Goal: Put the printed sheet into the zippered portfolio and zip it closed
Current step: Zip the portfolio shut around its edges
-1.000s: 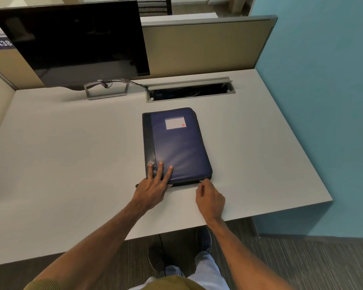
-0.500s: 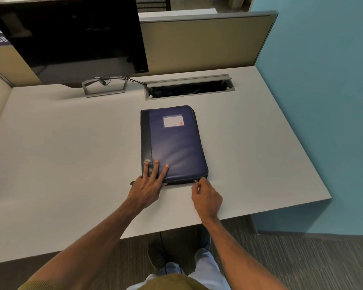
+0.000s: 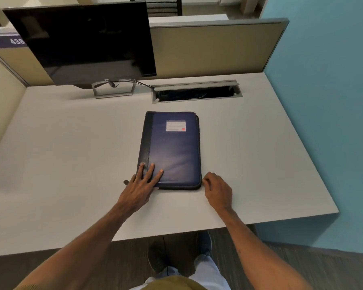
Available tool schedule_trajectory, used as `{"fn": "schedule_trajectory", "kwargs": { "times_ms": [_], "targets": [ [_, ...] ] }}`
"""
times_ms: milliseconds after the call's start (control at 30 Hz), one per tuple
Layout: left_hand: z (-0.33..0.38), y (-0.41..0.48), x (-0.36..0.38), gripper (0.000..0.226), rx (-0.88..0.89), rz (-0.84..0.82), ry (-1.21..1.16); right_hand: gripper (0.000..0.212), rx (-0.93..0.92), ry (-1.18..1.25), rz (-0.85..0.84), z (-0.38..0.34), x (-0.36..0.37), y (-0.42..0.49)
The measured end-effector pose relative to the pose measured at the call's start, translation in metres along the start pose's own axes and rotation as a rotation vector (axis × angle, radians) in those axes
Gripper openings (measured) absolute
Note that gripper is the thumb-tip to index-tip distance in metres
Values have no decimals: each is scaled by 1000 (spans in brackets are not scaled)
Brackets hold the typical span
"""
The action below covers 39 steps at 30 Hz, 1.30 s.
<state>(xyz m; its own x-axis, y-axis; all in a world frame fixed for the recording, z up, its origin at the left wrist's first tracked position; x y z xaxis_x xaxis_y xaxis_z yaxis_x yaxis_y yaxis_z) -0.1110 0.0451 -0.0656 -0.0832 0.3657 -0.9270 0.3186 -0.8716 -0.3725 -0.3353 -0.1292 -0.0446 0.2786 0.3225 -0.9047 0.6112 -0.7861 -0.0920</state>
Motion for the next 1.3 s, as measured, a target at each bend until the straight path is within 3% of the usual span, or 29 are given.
{"fn": "schedule_trajectory", "kwargs": {
  "times_ms": [100, 200, 300, 433, 533, 667, 733, 867, 1300],
  "targets": [
    [4, -2, -3, 79, -26, 20, 34, 22, -128, -28, -85, -7, 5, 11],
    [24, -5, -20, 81, -90, 153, -121, 21, -183, 7, -98, -11, 5, 18],
    [47, -6, -34, 55, -302, 353, -445, 20, -252, 16, -128, -18, 10, 22],
    [63, -3, -29, 31, -625, 445, -714, 21, -344, 46, -180, -31, 22, 23],
    [63, -7, -20, 38, -792, 500, -821, 21, -426, 52, -214, -44, 33, 19],
    [62, -40, 5, 67, -1226, 559, -1111, 22, -509, 43, -246, -64, 49, 6],
    [65, -50, 19, 64, -1380, 531, -1312, 21, -520, 51, -246, -73, 53, 1],
    [66, -52, 38, 46, -1416, 421, -1507, 22, -533, 69, -243, -84, 57, -7],
    [60, -48, 32, 40, -1307, 515, -1753, 24, -393, 30, -138, -66, 37, 20]
  ]
}}
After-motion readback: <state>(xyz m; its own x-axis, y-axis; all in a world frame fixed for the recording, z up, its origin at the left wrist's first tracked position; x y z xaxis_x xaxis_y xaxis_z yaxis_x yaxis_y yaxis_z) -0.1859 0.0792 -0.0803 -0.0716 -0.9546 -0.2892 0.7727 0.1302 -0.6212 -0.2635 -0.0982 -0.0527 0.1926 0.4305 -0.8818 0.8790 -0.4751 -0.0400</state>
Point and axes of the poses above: each hand's wrist, its own y-axis towards the middle knuckle, its own x-axis out of the palm, z = x × y, the point moved 8 cm from there along y, towards the middle knuckle, and after that the axes turned 2 degrees about -x, right-handed, at the moved point
